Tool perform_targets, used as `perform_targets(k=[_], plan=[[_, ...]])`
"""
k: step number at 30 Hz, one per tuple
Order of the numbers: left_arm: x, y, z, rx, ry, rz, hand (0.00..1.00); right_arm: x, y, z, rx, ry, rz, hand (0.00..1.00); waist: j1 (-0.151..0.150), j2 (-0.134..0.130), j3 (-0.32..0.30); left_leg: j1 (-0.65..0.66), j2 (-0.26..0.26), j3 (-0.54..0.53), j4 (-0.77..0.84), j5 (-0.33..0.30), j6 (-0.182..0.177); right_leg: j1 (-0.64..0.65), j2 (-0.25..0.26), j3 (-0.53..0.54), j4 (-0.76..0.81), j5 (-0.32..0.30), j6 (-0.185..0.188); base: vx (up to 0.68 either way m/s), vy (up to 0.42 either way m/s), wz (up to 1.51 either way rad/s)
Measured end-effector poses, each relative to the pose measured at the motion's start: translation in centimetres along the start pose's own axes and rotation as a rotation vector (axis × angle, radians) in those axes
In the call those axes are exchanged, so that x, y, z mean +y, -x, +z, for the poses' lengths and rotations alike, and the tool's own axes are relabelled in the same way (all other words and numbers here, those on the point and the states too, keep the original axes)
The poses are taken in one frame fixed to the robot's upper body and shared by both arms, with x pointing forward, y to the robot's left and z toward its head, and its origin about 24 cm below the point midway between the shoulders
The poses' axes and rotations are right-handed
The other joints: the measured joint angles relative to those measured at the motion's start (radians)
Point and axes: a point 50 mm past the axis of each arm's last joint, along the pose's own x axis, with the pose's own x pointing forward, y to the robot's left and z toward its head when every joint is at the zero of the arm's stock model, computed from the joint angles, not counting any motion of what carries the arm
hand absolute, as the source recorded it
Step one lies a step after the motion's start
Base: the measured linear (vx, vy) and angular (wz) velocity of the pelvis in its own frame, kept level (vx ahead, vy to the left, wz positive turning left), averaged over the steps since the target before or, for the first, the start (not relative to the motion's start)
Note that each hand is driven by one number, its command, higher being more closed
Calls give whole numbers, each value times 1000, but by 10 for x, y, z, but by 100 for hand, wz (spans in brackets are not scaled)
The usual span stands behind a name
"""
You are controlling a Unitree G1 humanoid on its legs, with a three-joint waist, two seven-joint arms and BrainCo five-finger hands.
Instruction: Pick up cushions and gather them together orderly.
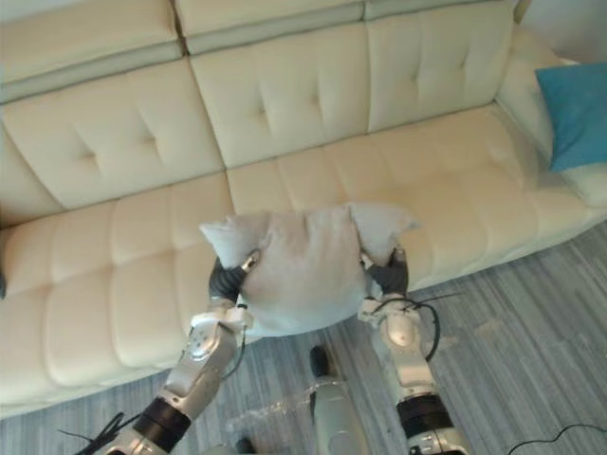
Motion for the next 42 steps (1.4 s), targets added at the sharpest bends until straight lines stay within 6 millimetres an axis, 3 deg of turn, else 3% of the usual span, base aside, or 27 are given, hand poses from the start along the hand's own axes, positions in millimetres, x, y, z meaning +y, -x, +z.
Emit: perform_targets(k=[1,2,3,4,6,7,9,10,11,12,14,17,22,27,33,37,38,42], plan=[[0,3,-2,3,18,4,100,1,9,9,-36,-25,8,100,18,0,0,-41,45,5,147,93,26,59,7,-7,0,-27,-11,283,-136,16],[0,5,-1,0,28,10,100,3,11,15,-62,-41,14,100,26,-1,0,-53,61,8,209,150,27,88,6,-5,-4,-44,-16,274,-74,-1],[-1,8,-1,-3,47,12,100,4,14,26,-108,-61,17,100,35,4,-4,-77,87,9,293,149,34,121,0,-6,-10,-63,-22,275,-5,2],[-9,9,1,-15,84,-6,100,3,14,40,-181,-91,8,100,50,6,-8,-124,102,27,334,96,59,145,-7,-4,-10,-96,-39,255,22,3],[-15,9,2,-21,107,-16,100,3,15,47,-217,-101,10,100,57,4,-11,-146,95,45,303,59,81,158,-19,-4,-9,-106,-35,157,61,4],[-17,9,1,-19,119,-17,100,3,14,50,-236,-109,8,100,66,-4,-14,-154,71,59,215,15,93,178,-38,0,-10,-114,-25,129,91,4],[-18,10,0,-15,121,-19,100,1,14,49,-234,-113,-7,100,70,-13,-23,-146,24,39,56,1,76,191,-61,0,-8,-117,-1,150,156,2],[-20,10,0,-13,126,-24,100,-3,13,45,-220,-105,-20,100,73,7,-47,-138,-21,1,-124,43,70,184,-62,4,-9,-117,18,172,259,-4],[-21,10,-1,-12,127,-26,100,-4,12,42,-210,-98,-23,100,72,21,-54,-129,-29,-12,-193,115,63,184,-50,13,-9,-121,32,144,264,-17],[-18,11,-2,-3,113,-24,100,-6,10,33,-169,-96,-38,100,71,21,-62,-81,-40,-18,-261,78,10,189,-46,30,-8,-127,55,146,253,-15],[-10,15,-7,20,88,-12,100,-5,13,14,-81,-137,-72,100,68,-24,-81,-29,-104,7,-358,103,23,189,-92,64,-19,-126,78,129,208,-14],[-7,17,-11,42,64,-13,100,-8,12,1,-23,-120,-79,100,67,-28,-89,10,-175,20,-456,137,54,219,-142,97,-95,-102,120,67,159,5],[1,17,-11,56,12,-21,100,-7,2,-7,19,-110,-48,100,68,-28,-89,12,-203,36,-506,153,66,221,-156,116,-172,-58,130,25,70,-10],[0,13,-7,38,-11,-40,100,-1,-21,3,-13,-72,2,100,65,-26,-93,-16,-204,30,-526,165,65,196,-152,122,-201,-36,124,8,-8,-4],[-10,-18,28,-102,-26,-68,100,19,-63,41,-139,-47,75,100,62,-23,-90,-100,-208,-2,-572,222,68,113,-148,104,-222,3,118,-43,-27,12],[-15,-56,75,-266,-78,-30,100,46,-98,85,-255,-33,134,100,66,-7,-57,-187,-205,-22,-581,265,74,30,-142,95,-219,34,113,-124,-23,14],[-17,-66,91,-315,-89,-20,100,54,-106,100,-297,-40,143,100,69,-4,-25,-196,-202,-23,-583,275,73,21,-139,95,-217,41,114,-132,-18,4],[-29,-92,146,-499,-114,19,100,79,-122,153,-434,-81,160,100,77,1,21,-271,-196,-26,-602,321,73,-86,-130,97,-167,46,113,-114,-18,4]])
